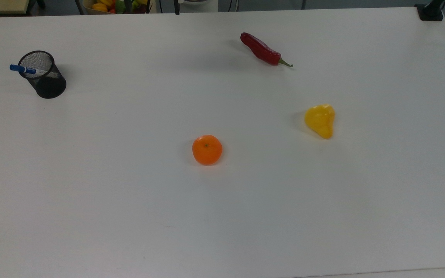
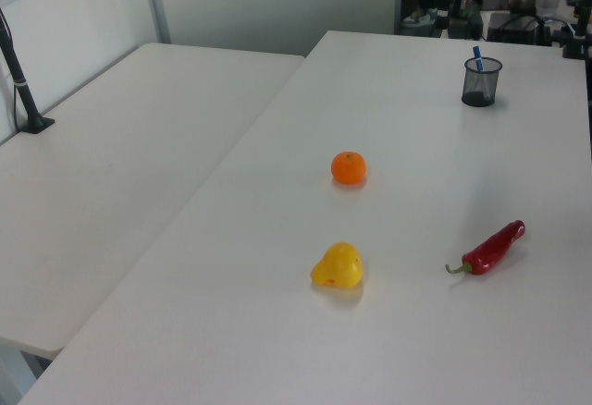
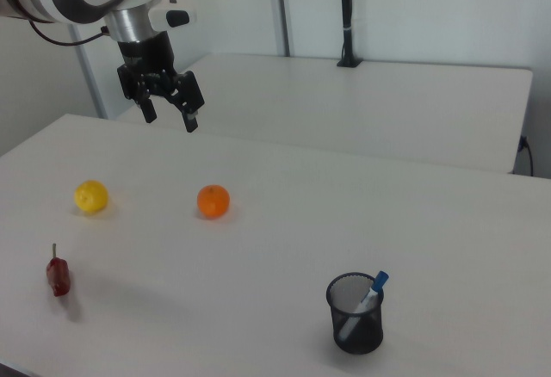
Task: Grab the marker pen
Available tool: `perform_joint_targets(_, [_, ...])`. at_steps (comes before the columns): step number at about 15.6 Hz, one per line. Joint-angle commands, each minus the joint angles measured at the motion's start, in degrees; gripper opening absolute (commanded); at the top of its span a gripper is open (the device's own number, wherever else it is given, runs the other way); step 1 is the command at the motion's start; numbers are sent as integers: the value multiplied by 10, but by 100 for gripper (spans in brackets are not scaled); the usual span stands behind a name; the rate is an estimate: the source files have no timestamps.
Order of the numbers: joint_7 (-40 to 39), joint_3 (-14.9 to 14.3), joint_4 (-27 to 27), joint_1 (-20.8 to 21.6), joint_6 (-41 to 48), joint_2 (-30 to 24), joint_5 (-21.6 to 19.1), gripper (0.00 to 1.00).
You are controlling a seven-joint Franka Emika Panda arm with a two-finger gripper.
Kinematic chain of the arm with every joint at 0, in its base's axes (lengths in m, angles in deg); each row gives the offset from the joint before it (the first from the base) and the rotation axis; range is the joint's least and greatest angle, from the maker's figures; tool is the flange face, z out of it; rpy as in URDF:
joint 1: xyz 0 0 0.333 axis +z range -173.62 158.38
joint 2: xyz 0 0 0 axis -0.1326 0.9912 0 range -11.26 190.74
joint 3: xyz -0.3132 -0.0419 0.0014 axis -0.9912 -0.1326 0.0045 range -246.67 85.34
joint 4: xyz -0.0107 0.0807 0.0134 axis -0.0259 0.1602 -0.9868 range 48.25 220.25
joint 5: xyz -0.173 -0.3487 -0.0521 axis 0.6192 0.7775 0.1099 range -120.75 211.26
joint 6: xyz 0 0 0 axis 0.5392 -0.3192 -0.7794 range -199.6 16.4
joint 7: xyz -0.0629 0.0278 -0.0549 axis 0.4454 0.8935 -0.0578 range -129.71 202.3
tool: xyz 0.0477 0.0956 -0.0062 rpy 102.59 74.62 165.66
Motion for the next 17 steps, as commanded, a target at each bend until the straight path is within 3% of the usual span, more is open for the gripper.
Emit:
perform_joint_targets(1, [-11, -12, 7, 1, 11, -7, -16, 100])
perform_joint_targets(13, [-23, -10, 8, -24, 10, -17, -22, 100])
perform_joint_targets(17, [-91, -6, 13, -46, 7, -20, -22, 100])
